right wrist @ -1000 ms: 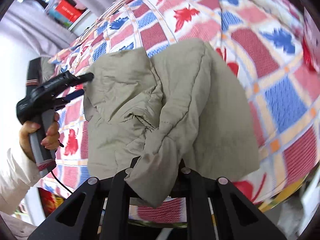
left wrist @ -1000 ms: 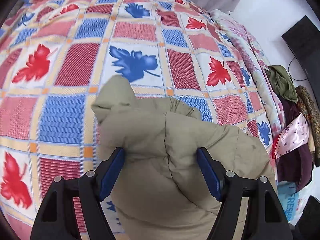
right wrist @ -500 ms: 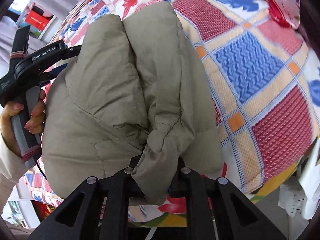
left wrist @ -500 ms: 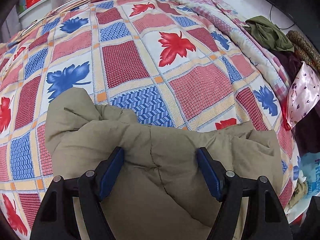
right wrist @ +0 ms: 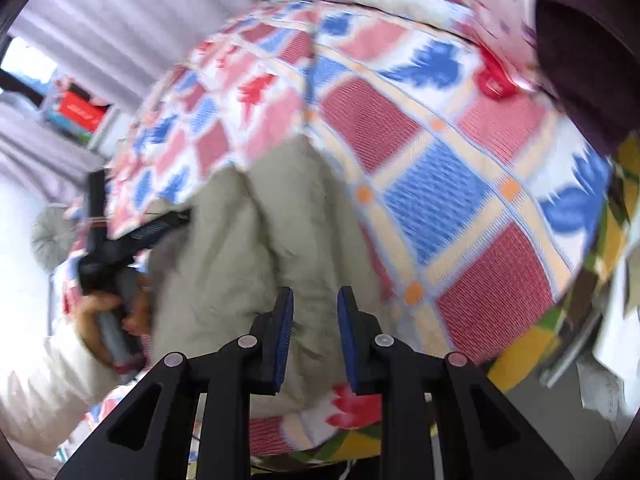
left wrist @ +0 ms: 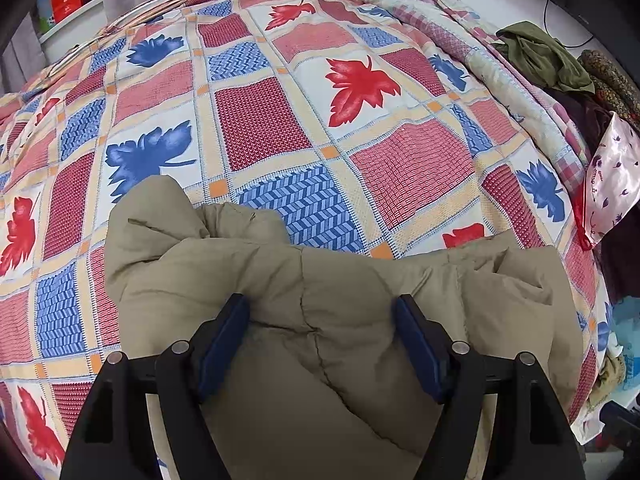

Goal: Fold large clothes

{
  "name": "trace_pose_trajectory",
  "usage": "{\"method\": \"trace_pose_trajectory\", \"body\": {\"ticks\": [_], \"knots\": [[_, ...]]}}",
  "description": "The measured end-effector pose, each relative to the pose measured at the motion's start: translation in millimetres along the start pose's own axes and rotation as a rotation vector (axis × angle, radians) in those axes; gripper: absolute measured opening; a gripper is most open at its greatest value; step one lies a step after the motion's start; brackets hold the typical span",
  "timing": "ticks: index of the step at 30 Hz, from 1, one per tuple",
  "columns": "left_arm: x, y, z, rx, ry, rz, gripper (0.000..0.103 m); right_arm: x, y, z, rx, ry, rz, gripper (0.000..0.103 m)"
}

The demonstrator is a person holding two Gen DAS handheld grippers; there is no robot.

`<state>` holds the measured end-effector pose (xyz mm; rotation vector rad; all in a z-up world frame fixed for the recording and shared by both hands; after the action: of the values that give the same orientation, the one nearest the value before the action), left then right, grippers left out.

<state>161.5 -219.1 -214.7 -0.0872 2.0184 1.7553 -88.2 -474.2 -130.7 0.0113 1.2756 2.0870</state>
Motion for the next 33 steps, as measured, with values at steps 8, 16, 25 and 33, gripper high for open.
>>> {"method": "trace_pose_trajectory", "body": {"ticks": [8,16,25,33], "knots": [[6.9,46.0,23.9,-0.003,0.015,-0.018,0.075,5.6,-61.4,26.5,0.055,0.139,0.211,0.045],[51.1,83.8,90.1,-0.001,0.107,0.015,0.102,22.6,-84.5,-6.2,0.109,0.101,0.299,0.045],[99.4,68.2,109.5,0.096,0.185,0.136,0.102,33.8,-92.7,-10.8,0.150,0.123,0.321,0.045],[109.4,57.5,106.2,0.157,0.206,0.186,0.102,12.0,-55.9,2.0,0.057,0.077,0.233,0.047]]}}
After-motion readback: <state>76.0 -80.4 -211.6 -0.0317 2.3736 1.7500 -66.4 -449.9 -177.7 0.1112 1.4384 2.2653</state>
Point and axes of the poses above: each gripper's, at about its wrist camera, not at the fingertips, and y roughly against the way its jaws point, z to its left, x to its underside, the point moved 1 cm from there along -y, roughly the way its jaws point, and after that the axes turned 4 degrees about -x, right-handed, at the moved point
